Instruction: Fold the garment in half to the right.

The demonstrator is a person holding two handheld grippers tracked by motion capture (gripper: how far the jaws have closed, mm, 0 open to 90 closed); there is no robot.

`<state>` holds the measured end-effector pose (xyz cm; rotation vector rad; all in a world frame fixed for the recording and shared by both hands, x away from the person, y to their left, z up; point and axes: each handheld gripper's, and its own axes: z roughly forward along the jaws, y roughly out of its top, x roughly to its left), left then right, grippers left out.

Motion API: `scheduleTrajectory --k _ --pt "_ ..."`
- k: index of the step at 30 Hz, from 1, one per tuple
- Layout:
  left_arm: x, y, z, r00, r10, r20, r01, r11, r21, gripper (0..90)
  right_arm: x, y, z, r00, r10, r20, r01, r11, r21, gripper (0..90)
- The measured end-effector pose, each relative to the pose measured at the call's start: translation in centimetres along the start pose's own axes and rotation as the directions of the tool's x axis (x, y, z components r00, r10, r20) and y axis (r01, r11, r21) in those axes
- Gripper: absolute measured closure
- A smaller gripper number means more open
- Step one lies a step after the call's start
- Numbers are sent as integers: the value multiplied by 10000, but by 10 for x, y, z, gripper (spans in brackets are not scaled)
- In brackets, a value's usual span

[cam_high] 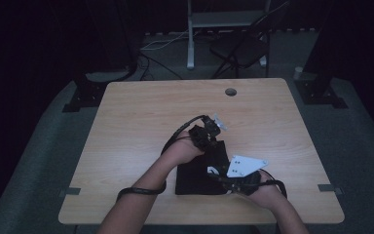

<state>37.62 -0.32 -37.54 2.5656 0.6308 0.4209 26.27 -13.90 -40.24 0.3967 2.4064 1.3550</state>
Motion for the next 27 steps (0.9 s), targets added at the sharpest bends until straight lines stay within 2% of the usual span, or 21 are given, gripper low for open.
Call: scheduleTrajectory --k 2,5,8,9,10,11,12,13,16,18,19,20,21,24,27 --pt "-4 2 11 9999 37 137 -38 9999 125 782 0 -10 -1 9997 257 25 -257 9996 91 781" --pt "-8 3 22 9999 37 167 -41 9996 295 782 0 -22 1 9994 353 44 -355 9986 396 781" --pt "-7 3 25 9993 -148 355 137 9995 300 761 0 -28 3 9993 371 55 -374 9979 526 781" --pt "-5 4 25 9981 -386 481 378 9991 169 706 0 -30 3 9992 390 37 -391 9977 555 780" --pt "-3 4 23 9959 -701 575 703 9975 -20 619 0 -31 3 9989 460 14 -460 9972 581 780" --pt "1 4 18 9933 -965 641 978 9951 -168 576 1 -33 2 9987 499 53 -501 9969 611 775" --pt "5 4 14 9891 -1298 697 1333 9899 -473 515 1 -35 1 9986 531 56 -534 9968 597 748" --pt "9 4 8 9860 -1486 753 1538 9857 -685 504 1 -36 -2 9982 591 55 -593 9967 551 710" --pt "22 0 -11 9804 -1913 481 1959 9727 -1248 460 2 -40 -15 9969 764 164 -769 9963 373 550" --pt "29 -5 -18 9791 -2032 111 2028 9702 -1325 445 1 -41 -25 9962 767 419 -783 9962 377 494" --pt "31 -8 -19 9784 -2065 -84 2038 9706 -1281 440 1 -41 -29 9965 709 446 -719 9972 212 445" --pt "33 -10 -20 9801 -1967 -254 1927 9748 -1123 440 0 -41 -32 9963 690 511 -696 9975 99 404" --pt "33 -12 -18 9810 -1900 -393 1848 9767 -1087 441 0 -39 -35 9964 697 489 -697 9976 -25 395" --pt "28 -17 -8 9864 -1598 -384 1569 9852 -683 442 2 -34 -35 9971 717 272 -709 9970 -311 340" --pt "15 -16 7 9919 -1239 -287 1220 9907 -597 440 3 -31 -28 9981 607 -77 -609 9977 -284 309"
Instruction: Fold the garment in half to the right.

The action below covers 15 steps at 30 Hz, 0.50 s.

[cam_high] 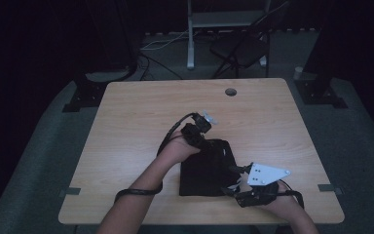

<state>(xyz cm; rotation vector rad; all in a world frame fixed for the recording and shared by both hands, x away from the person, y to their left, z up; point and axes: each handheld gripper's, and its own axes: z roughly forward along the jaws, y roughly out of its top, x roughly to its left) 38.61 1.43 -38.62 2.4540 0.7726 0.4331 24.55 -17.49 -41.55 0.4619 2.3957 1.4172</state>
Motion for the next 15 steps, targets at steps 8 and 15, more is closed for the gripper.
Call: scheduleTrajectory --k 8,15 --pt "-24 8 33 10000 -11 -78 9 9997 -244 371 -6 -13 22 9949 650 -772 -570 9932 1020 222" --pt "-27 11 42 9987 -229 -453 216 9993 -294 309 -5 -20 26 9921 778 -980 -612 9847 1629 212"
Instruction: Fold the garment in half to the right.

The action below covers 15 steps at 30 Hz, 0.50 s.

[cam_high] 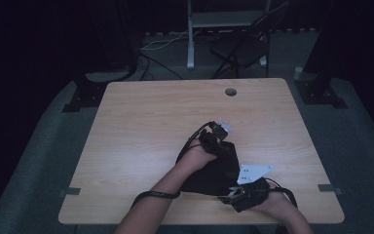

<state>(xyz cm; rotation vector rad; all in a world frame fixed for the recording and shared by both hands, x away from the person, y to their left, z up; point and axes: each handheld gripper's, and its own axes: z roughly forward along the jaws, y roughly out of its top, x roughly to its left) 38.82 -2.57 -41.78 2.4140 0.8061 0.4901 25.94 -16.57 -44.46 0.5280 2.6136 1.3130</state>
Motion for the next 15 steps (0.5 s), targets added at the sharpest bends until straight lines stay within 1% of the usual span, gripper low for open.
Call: scheduleTrajectory --k 1,2,3,4,6,8,10,11,12,13,14,15 --pt "0 0 -2 9999 101 -62 -101 9999 24 308 0 0 0 10000 -4 -4 4 9999 128 211" --pt "1 0 -5 9999 118 -90 -118 9999 32 308 1 0 0 10000 -28 14 28 9998 205 210" --pt "3 0 -7 10000 20 -6 -20 10000 19 307 1 -1 -1 10000 -25 -41 25 9997 227 210" --pt "6 -1 -11 10000 -66 -21 66 10000 67 307 0 -1 -3 9999 105 -89 -103 9995 315 210" --pt "10 -2 -16 9996 32 -285 -29 9999 116 300 -2 -3 -9 9996 216 -208 -205 9986 480 209" --pt "15 -4 -20 9993 -32 -379 36 9999 111 291 -5 -4 -15 9987 383 -345 -363 9978 555 202" --pt "19 -6 -25 9996 -103 -274 105 9999 49 291 -6 -3 -22 9980 434 -459 -418 9985 358 201" --pt "19 -7 -27 9998 -97 -173 97 9999 -28 290 -8 -1 -25 9984 425 -373 -422 9991 83 200" --pt "20 -8 -30 10000 -86 32 86 9999 -81 290 -11 2 -28 9988 427 -235 -430 9990 -121 188" --pt "19 -10 -32 9998 -43 170 45 9999 -139 289 -14 6 -29 9992 408 30 -407 9988 -270 167" --pt "18 -11 -35 9996 100 277 -96 9999 -119 243 -18 10 -30 9989 394 264 -383 9984 -408 164" --pt "18 -11 -35 9996 100 277 -96 9999 -119 208 -23 12 -29 9982 478 352 -461 9978 -469 164"
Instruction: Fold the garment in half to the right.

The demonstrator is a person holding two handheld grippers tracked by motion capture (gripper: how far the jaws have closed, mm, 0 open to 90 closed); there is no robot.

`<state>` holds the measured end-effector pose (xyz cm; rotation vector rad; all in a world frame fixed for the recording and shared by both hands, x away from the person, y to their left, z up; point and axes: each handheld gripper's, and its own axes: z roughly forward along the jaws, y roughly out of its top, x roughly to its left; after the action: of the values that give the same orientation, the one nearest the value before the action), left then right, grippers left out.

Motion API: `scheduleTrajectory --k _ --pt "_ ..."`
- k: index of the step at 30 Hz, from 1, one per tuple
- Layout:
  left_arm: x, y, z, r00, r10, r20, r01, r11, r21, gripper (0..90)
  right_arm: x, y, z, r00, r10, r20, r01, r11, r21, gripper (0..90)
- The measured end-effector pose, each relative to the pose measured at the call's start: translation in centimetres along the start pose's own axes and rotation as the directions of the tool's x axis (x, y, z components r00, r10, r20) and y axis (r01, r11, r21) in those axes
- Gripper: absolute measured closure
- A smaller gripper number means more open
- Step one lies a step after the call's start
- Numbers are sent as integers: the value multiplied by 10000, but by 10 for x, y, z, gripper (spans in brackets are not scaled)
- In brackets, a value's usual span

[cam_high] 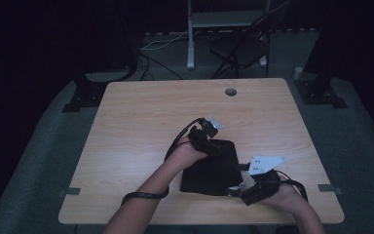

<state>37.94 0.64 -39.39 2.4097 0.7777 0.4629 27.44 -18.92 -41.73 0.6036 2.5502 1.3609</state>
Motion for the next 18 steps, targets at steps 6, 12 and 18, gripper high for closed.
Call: scheduleTrajectory --k 6,12,18 --pt "-2 -17 -16 9867 1374 873 -1384 9904 64 206 -19 0 17 9997 141 181 -157 9959 892 140" --pt "6 -35 -2 9839 1365 1154 -1433 9883 524 206 -29 -11 29 9972 736 -163 -707 9879 1382 136" --pt "19 -50 2 9821 327 1853 -349 9994 87 205 -28 -7 22 9983 490 -320 -436 9874 1520 136"
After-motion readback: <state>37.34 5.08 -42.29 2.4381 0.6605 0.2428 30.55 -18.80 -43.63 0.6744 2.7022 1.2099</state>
